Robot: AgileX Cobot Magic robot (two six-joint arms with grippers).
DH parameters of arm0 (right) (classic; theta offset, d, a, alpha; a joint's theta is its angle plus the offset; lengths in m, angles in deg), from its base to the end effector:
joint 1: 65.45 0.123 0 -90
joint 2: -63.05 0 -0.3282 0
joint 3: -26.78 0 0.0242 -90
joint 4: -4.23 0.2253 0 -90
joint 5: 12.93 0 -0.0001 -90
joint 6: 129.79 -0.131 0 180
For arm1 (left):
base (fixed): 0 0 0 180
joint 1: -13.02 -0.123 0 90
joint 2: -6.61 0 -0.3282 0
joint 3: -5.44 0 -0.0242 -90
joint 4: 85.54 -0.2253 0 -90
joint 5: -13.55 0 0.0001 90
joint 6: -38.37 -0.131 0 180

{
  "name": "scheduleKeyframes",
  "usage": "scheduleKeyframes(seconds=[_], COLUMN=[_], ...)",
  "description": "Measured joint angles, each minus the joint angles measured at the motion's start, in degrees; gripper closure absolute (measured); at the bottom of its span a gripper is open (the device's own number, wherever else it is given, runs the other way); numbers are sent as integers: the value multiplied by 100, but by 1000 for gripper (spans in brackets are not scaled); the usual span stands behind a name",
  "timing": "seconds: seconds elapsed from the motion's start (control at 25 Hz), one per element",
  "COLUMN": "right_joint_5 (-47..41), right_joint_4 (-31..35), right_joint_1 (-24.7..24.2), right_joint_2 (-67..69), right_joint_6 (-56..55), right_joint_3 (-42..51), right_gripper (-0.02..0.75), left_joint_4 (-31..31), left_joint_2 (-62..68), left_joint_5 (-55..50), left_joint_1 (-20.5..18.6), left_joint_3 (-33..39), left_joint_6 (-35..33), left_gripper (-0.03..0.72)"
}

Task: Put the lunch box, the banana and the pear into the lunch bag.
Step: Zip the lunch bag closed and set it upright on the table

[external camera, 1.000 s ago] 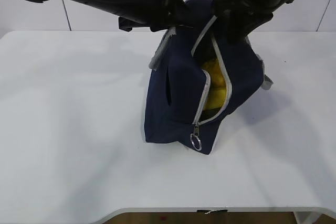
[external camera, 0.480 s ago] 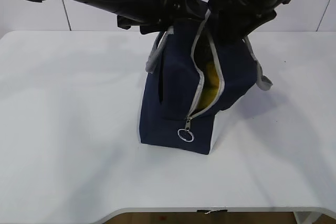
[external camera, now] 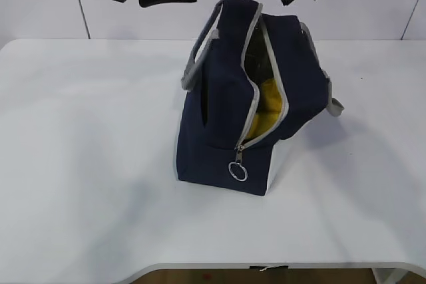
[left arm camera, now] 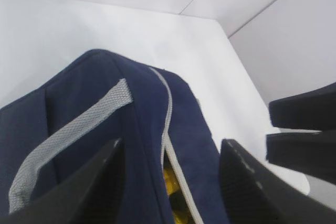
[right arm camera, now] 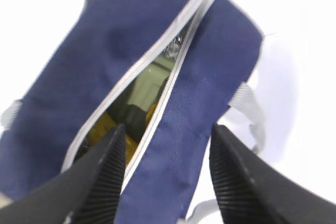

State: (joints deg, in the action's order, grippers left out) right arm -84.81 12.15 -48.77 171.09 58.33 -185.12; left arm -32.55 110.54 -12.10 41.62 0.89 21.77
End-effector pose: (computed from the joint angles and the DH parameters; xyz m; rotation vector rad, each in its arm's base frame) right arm 0.3625 0.1265 0.4025 -0.5485 2.5271 0.2409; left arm 0.3437 -0.2390 0.3757 0.1486 2.1410 -1.0198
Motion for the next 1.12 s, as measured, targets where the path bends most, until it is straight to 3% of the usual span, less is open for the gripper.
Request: scheduleKeyframes(seconds=[0.28,0.48,0.8,1.12], right_joint_5=[-10,-10,54,1929], right_joint_4=[4,178,724,1963], right_joint_1=[0,0,0,0], right_joint_2=[-804,-1639,-3202,-4426], right_joint_6=[0,-32,247,1670], right_joint_3=[1,403,2786,5469], right_gripper=[321,320,319,318], left_joint_4=[-228,-1284,-2041,-2309], left_joint_2=[-611,-964,-1221,-1244], left_joint_5=[-807,-1615,-2340,-2688], left_joint_1=[-455,-543,-543,-543], left_joint_3=[0,0,0,0], left_joint_6=[0,0,0,-99], left_gripper=[253,254,254,255])
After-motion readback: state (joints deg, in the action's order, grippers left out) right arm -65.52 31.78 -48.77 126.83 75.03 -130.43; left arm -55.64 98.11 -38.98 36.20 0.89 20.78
